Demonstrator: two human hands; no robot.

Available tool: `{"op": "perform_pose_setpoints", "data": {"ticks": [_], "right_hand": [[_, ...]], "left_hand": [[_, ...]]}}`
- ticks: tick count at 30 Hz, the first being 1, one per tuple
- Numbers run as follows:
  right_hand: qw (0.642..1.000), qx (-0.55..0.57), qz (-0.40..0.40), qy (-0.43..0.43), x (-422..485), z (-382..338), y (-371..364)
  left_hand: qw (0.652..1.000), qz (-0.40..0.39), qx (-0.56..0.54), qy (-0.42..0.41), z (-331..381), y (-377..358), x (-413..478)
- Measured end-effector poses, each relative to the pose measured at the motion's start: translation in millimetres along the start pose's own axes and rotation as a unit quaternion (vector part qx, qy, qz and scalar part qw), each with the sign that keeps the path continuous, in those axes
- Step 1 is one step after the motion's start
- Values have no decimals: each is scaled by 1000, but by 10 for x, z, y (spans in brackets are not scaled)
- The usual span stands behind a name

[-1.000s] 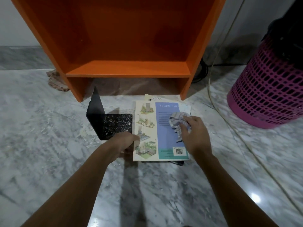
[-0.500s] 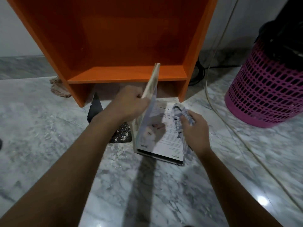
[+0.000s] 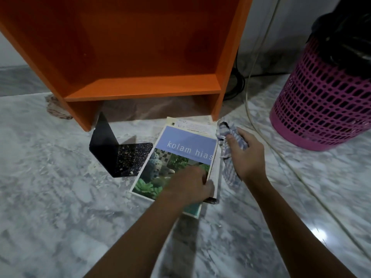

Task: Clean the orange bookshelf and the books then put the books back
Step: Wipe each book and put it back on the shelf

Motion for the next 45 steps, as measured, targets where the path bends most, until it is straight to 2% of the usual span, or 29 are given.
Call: {"op": "perform_pose_setpoints", "data": {"ticks": [2, 3, 4, 6, 7, 9, 11, 13, 14, 15, 17, 21, 22, 24, 26, 27, 30, 32, 34, 37, 39, 42, 44, 45], "right_hand": [[999, -25, -7, 23, -23, 30, 7], [998, -44, -11, 44, -48, 28, 2], [995, -69, -19, 68, -86, 23, -11], [988, -109, -56, 95, -212, -16, -127], [983, -118, -85, 109, -314, -61, -225], [957, -137, -155, 204, -569, -166, -482], [893, -200, -255, 313, -834, -170, -787], [838, -264, -317, 358, -967, -104, -1011], [825, -289, -315, 369, -951, -72, -1056], [824, -308, -294, 373, -883, -73, -1052], [854, -317, -239, 336, -650, -48, -936], [946, -283, -104, 120, 77, 233, -428], [958, -265, -76, 83, 230, 264, -348], [967, -242, -40, 73, 418, 177, -304], [966, -215, -60, 128, 415, -71, -431], [957, -216, -96, 170, 353, -218, -556], [884, -259, -253, 298, 75, -460, -1071], [840, -287, -310, 342, 18, -401, -1339], [857, -290, -296, 306, 234, -311, -1401], [920, -295, -181, 186, 767, -154, -1271], [947, -272, -123, 118, 974, -121, -1135], [943, -268, -119, 159, 650, -213, -1106], [924, -256, -174, 225, 124, -310, -1159], [904, -253, -214, 272, -194, -339, -1193]], "left_hand": [[990, 41, -134, -11, -153, 102, 13], [981, 89, -170, -12, -253, 199, 2], [974, 151, -171, -6, -378, 301, -19], [959, 258, -100, 66, -722, 469, -74], [954, 267, -71, 119, -905, 510, -93], [961, 209, -76, 166, -1188, 526, -119], [970, 136, -120, 164, -1309, 472, -159], [970, 107, -149, 158, -1329, 438, -215], [970, 107, -157, 152, -1339, 432, -236], [969, 109, -165, 146, -1358, 435, -231], [969, 114, -172, 134, -1383, 455, -221], [967, 116, -194, 122, -1379, 452, -213], [966, 115, -200, 120, -1378, 455, -217], [962, 112, -218, 121, -1379, 451, -224], [953, 107, -252, 133, -1418, 437, -224], [946, 103, -276, 133, -1427, 427, -223], [925, 87, -352, 118, -1423, 420, -240], [912, 72, -387, 115, -1426, 408, -256], [914, 51, -382, 124, -1472, 373, -272], [893, 39, -425, 145, -1497, 335, -265], [870, 32, -466, 156, -1449, 327, -257], [813, 38, -551, 186, -1404, 368, -266], [770, 31, -608, 192, -1379, 414, -273], [755, 32, -627, 188, -1377, 424, -256]]}}
Point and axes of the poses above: each hand's wrist, its own x-axis towards the middle knuckle, its own y-axis out of the back of the hand, z = x × y, the point moved 3 cm from there along x, towards the middle knuckle, and after that the axes turned 11 degrees about -z, right-handed, at the moved point
